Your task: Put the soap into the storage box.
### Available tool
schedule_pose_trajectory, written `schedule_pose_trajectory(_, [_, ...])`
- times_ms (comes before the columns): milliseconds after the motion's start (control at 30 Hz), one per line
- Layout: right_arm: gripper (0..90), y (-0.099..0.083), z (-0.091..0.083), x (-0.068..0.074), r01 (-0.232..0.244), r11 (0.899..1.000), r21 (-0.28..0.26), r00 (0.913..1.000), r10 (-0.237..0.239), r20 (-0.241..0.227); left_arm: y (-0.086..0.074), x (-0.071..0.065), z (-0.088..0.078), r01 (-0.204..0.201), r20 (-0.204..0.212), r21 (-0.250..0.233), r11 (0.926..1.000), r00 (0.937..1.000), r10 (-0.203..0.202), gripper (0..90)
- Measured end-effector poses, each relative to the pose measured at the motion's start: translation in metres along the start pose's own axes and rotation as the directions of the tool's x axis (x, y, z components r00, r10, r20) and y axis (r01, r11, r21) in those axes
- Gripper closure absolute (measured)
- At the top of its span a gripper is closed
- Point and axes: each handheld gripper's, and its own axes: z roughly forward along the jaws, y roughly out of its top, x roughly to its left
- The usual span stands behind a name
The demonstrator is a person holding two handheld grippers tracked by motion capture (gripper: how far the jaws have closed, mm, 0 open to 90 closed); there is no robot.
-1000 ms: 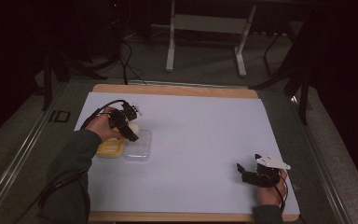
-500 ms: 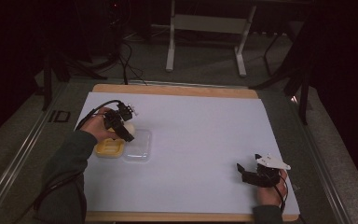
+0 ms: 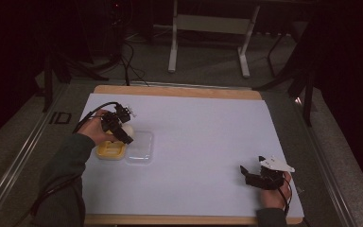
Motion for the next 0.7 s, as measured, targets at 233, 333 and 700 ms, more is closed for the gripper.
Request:
schedule_pose_trajectory(233, [14.7,0.000,0.000,0.000,0.001,1.000,0.000,1.0000,-0.001,0.000,-0.005,0.002,0.002,0.008,-0.004,0.008,0.9999,1.0000,-0.008,25.5])
schedule_pose_trajectory(333, [14.7,0.000,0.000,0.000,0.001,1.000,-0.001,1.0000,-0.001,0.001,-0.008,0.003,0.002,0.014,-0.005,0.009,0.9999,0.9999,-0.014,25.5])
schedule_pose_trajectory(700, [14.7,0.000,0.000,0.000,0.002,1.000,-0.001,1.0000,-0.002,0.001,-0.019,0.009,-0.001,0.035,-0.016,0.013,0.9993,0.9993,-0.035,25.5])
